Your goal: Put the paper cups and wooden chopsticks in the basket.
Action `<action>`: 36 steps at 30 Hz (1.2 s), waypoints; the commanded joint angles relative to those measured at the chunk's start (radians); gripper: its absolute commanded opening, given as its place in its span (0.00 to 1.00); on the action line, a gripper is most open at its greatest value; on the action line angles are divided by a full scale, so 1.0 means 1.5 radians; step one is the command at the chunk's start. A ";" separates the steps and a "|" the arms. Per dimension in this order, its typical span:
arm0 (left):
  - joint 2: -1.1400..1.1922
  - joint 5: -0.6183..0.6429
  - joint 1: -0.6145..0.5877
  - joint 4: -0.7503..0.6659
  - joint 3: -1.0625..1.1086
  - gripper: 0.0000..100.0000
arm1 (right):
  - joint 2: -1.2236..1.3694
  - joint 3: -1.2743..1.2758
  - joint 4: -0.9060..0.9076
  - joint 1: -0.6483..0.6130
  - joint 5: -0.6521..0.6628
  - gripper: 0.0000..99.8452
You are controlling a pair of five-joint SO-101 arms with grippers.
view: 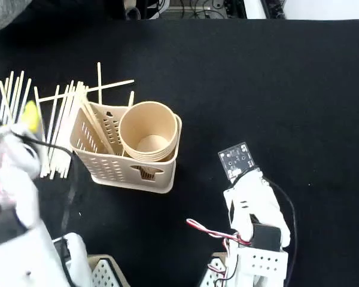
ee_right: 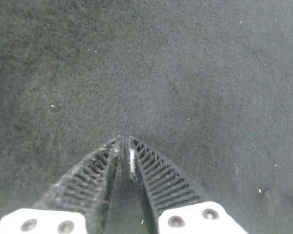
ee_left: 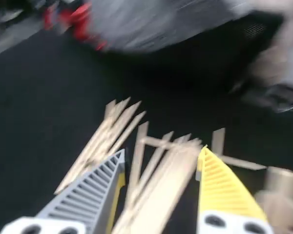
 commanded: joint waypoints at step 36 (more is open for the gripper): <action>1.131 -0.101 -0.091 0.006 -0.659 0.04 | -0.047 -0.003 -0.004 -0.007 0.007 0.01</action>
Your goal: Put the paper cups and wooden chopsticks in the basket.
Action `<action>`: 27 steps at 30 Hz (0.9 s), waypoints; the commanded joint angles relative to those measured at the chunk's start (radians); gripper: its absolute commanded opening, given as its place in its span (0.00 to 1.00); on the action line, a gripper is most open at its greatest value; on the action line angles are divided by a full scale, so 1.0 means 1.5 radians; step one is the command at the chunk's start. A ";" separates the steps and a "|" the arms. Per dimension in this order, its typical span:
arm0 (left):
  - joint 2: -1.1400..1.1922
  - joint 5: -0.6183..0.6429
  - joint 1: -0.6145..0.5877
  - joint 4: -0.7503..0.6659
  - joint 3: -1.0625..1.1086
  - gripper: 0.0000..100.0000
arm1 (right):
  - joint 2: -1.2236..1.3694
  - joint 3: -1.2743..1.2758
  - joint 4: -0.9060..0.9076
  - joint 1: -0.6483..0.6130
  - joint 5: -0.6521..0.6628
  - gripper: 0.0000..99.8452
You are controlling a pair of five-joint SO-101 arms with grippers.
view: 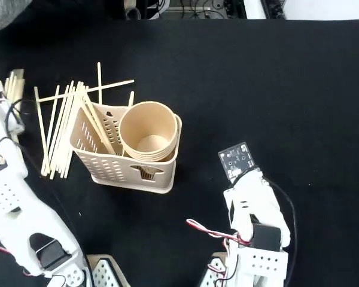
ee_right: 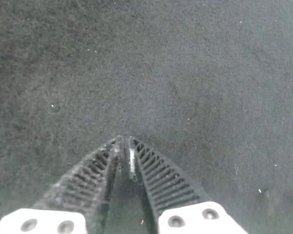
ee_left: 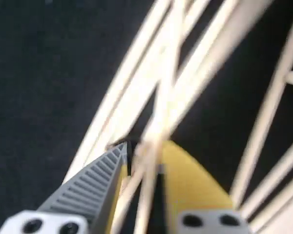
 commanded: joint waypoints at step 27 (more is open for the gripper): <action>-1.006 -0.093 0.099 -0.116 0.713 0.03 | -0.047 -0.003 -0.001 -0.007 0.007 0.01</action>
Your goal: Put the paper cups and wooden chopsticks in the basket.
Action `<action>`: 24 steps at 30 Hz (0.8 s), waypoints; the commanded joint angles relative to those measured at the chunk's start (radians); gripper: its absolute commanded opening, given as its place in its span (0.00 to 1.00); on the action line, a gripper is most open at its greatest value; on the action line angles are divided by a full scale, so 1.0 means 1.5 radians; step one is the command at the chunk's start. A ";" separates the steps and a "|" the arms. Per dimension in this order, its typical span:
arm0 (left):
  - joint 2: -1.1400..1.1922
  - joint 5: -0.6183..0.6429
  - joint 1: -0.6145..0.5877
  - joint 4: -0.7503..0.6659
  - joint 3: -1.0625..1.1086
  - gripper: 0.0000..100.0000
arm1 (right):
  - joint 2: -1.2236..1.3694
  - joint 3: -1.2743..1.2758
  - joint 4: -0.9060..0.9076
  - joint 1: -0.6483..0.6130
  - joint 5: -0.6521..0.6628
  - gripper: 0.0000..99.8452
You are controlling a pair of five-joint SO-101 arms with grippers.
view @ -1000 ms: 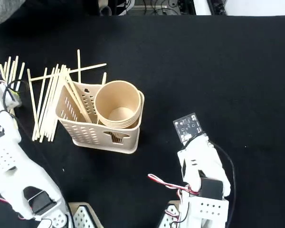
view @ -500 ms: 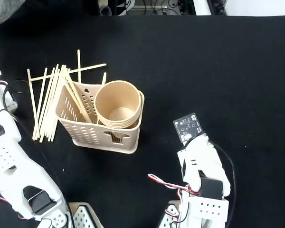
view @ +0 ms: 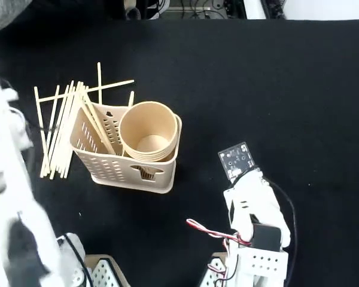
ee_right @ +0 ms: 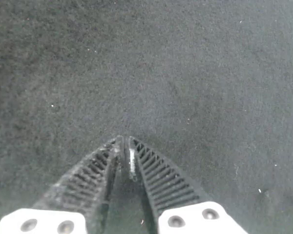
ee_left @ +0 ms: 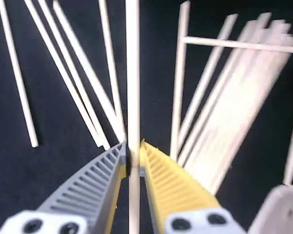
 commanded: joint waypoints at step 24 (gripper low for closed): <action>-0.744 0.192 0.393 -0.183 0.212 0.03 | -0.047 -0.003 0.000 -0.007 0.007 0.01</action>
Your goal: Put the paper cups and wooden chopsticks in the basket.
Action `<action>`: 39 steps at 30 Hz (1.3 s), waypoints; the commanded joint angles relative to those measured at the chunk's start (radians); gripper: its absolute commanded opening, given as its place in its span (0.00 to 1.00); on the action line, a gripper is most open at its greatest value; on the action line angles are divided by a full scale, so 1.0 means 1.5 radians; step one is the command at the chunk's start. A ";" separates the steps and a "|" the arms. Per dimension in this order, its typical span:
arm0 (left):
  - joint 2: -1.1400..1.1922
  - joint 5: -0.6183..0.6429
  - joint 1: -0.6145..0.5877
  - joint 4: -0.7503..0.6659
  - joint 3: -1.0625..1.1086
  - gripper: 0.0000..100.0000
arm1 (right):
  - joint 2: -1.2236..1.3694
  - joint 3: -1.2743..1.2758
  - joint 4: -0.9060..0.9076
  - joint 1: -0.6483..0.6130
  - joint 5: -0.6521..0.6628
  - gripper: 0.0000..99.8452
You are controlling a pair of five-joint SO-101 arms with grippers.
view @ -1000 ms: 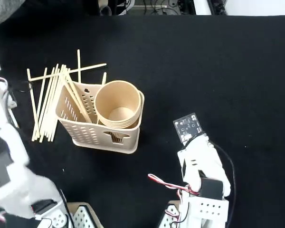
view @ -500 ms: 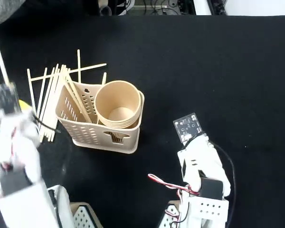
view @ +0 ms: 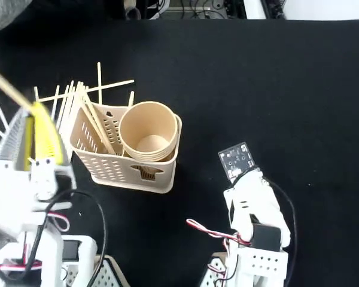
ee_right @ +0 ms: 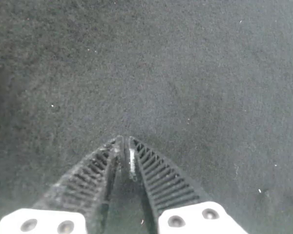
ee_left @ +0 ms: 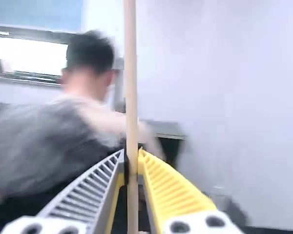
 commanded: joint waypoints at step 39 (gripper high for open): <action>0.298 0.014 -0.422 0.196 -0.105 0.20 | -0.047 -0.003 -0.001 -0.007 0.007 0.01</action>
